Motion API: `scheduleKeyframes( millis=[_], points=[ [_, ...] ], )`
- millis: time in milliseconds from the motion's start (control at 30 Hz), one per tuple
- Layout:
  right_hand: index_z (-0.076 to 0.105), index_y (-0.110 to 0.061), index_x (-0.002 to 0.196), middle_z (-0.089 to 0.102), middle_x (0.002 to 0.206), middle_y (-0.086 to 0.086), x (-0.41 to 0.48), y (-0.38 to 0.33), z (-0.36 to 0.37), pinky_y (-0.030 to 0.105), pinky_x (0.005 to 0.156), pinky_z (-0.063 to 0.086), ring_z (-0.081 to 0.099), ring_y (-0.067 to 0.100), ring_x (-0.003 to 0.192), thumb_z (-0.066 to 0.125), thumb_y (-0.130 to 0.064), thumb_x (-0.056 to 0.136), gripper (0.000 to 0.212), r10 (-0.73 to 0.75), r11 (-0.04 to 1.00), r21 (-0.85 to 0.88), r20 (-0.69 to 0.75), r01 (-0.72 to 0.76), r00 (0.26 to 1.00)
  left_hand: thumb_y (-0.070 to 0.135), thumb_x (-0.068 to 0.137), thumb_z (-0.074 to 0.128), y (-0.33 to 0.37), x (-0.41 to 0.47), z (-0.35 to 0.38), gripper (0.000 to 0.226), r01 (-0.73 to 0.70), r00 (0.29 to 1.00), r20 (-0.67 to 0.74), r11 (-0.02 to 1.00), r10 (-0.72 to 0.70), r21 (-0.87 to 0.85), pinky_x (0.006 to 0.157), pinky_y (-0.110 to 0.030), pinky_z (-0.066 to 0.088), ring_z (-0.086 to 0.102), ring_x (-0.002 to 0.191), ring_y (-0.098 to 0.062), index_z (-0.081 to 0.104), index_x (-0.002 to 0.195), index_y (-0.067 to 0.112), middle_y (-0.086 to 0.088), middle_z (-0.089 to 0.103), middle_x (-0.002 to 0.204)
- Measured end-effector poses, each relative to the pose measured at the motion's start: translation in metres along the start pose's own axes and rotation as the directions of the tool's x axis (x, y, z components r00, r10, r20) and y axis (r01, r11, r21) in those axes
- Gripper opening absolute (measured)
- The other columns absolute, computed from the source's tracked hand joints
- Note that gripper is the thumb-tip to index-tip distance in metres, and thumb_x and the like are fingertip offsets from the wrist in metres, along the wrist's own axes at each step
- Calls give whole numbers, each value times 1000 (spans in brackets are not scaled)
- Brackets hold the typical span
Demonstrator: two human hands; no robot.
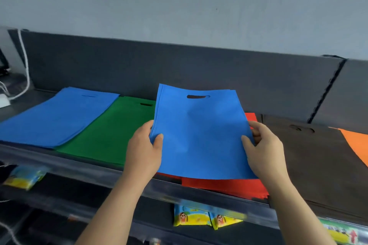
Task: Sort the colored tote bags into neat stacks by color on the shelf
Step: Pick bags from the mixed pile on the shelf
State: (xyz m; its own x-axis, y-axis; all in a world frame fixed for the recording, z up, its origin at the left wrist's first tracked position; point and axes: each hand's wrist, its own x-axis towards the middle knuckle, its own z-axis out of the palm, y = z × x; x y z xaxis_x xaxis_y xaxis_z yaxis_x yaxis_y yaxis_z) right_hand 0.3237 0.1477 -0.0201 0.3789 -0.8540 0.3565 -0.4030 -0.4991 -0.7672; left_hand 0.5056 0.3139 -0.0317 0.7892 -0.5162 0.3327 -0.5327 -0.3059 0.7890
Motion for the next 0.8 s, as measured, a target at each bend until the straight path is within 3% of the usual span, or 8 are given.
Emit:
scheduleKeyframes(
  millis=[167,267,467,567,667,800],
  points=[
    [54,-18,128,64,111,-1,4,-20,44,29,82,45,57,16,98,57,-10,88,41,-47,998,-38,36,48,998,22,96,49,-34,15,-28,40,39,998,-41,998,-37,57,94,-40,49,55,113,-17,46,136,17,5,57,126],
    [58,-19,123,66,105,-3,7,-40,75,26,78,42,57,14,92,58,-9,86,38,-83,996,-29,43,84,996,22,97,49,-56,29,-51,45,81,994,-76,994,-75,76,102,-32,40,47,125,-17,41,141,14,2,49,137],
    [60,-20,118,64,98,-4,0,-94,152,29,77,44,57,15,89,58,-9,86,34,-119,993,-19,53,120,991,24,98,47,-111,71,-113,46,84,993,-94,985,-70,154,97,-34,41,46,124,-20,38,142,16,0,48,138],
    [59,-18,121,65,103,-1,-7,-125,194,34,82,47,58,19,93,58,-10,85,37,-105,994,-25,43,106,994,26,97,46,-149,97,-149,39,52,997,-61,977,-40,208,86,-37,50,55,106,-20,45,135,20,1,57,125],
    [59,-15,121,65,100,1,-18,-154,234,35,81,48,58,21,91,59,-9,85,36,-109,993,-45,47,111,993,27,96,47,-185,119,-185,40,63,997,-48,962,-52,265,91,-45,49,55,112,-24,45,135,17,-1,56,128],
    [58,-15,120,63,97,1,-33,-189,283,36,80,47,57,22,89,58,-11,86,34,-82,994,-65,62,86,995,25,96,47,-223,145,-227,40,39,999,-23,933,-33,359,94,-45,45,52,115,-27,47,135,12,-6,55,130]
  ],
)
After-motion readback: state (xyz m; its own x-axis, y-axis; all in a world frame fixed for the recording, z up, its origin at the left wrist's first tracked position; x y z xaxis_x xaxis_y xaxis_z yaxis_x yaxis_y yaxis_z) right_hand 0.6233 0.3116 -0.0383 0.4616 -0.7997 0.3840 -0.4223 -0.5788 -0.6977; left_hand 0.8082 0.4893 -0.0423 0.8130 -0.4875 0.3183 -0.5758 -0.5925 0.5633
